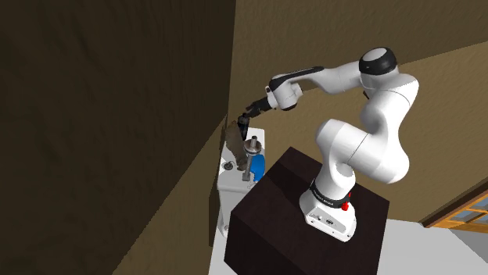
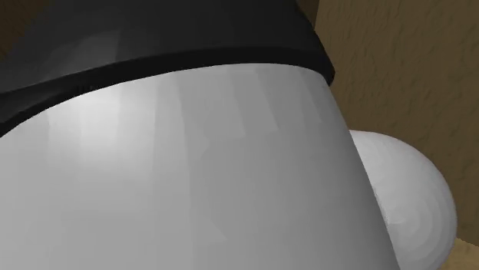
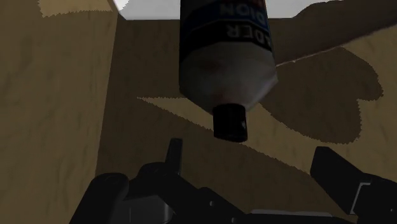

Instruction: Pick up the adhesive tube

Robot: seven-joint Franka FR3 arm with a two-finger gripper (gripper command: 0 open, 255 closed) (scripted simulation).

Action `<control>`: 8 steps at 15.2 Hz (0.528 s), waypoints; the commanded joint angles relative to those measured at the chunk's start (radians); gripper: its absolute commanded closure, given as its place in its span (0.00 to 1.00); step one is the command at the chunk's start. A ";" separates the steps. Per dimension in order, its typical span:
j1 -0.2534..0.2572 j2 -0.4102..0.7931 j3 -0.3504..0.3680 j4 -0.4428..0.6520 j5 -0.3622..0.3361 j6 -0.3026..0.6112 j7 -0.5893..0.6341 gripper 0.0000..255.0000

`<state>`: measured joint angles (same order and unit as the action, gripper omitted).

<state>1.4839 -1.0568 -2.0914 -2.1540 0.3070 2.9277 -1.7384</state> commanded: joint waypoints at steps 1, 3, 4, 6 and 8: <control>0.027 -0.053 -0.015 0.057 -0.013 -0.012 -0.023 0.00; 0.036 -0.075 -0.028 0.068 -0.019 -0.006 -0.035 0.00; 0.041 -0.086 -0.035 0.074 -0.022 -0.002 -0.041 0.00; 0.049 -0.109 -0.047 0.087 -0.027 0.004 -0.053 0.00; 0.056 -0.127 -0.057 0.097 -0.032 0.008 -0.062 0.00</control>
<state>1.5350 -1.1729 -2.1428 -2.0632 0.2776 2.9321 -1.7955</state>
